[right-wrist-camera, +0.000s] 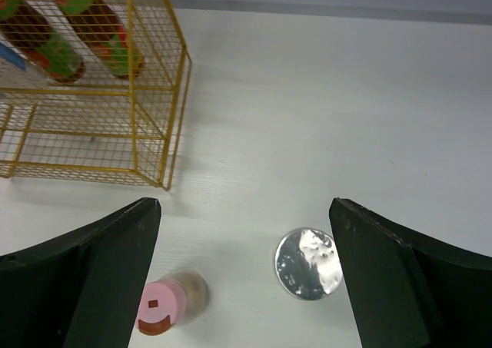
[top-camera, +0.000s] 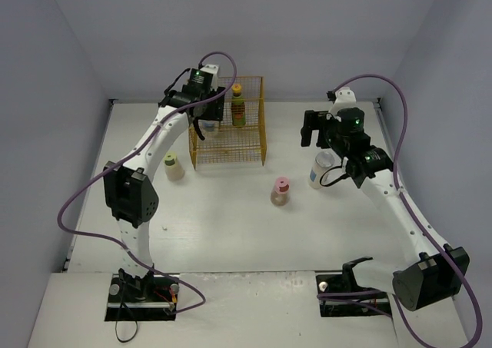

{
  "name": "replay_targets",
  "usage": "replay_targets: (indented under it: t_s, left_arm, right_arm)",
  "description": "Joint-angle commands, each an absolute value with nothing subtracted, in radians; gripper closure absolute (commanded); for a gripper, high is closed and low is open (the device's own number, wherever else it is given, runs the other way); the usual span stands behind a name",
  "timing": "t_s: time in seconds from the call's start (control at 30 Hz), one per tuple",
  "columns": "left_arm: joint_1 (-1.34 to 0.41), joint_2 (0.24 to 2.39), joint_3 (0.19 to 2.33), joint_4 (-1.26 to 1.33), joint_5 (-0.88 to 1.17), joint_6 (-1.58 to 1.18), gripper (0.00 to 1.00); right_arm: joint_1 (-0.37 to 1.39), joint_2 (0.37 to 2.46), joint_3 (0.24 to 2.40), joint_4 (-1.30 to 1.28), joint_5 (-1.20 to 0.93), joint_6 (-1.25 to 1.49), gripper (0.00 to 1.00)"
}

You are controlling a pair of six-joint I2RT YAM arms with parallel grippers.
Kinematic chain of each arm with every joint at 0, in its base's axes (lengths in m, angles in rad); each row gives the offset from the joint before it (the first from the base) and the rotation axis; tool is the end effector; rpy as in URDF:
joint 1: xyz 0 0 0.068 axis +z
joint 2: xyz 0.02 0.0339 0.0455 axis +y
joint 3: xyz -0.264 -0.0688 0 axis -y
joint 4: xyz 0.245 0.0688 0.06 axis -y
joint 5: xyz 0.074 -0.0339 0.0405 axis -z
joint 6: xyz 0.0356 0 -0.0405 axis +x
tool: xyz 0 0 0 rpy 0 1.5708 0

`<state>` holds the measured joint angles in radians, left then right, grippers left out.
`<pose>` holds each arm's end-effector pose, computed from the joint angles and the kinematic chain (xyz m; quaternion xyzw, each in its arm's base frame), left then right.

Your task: Organize the condiment bottles

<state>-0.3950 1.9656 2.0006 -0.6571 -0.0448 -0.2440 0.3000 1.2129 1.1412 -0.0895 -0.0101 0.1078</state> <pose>0.4190 -0.1730 0.3619 0.0569 0.8876 -0.1245 0.4398 0.2716 0.0844 0.3855 -0.0763 0.7579 0.1350 0.6337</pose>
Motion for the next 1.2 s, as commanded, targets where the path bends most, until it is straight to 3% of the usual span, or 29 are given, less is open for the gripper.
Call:
replay_targets:
  t_s: [0.0, 0.1, 0.33, 0.53, 0.93, 1.17]
  left_arm:
    - [-0.390, 1.930, 2.030, -0.554, -0.046, -0.258, 0.71]
    - [-0.384, 1.939, 2.016, -0.545, -0.040, -0.259, 0.65]
    - [-0.361, 1.948, 1.971, -0.511, -0.017, -0.290, 0.63]
    - [-0.342, 1.970, 1.964, -0.502, 0.020, -0.299, 0.54]
    - [-0.328, 1.983, 1.985, -0.505, 0.083, -0.314, 0.24]
    - [-0.328, 1.957, 2.039, -0.584, 0.081, -0.313, 0.20]
  right_arm:
    - [0.288, 1.167, 1.134, -0.095, 0.097, 0.138, 0.02]
    - [0.281, 1.167, 1.126, -0.129, 0.123, 0.149, 0.02]
    - [0.267, 1.163, 1.098, -0.172, 0.155, 0.173, 0.01]
    - [0.262, 1.167, 1.086, -0.189, 0.147, 0.181, 0.00]
    - [0.258, 1.193, 1.065, -0.225, 0.147, 0.225, 0.00]
    - [0.218, 1.227, 1.054, -0.262, 0.164, 0.273, 0.00]
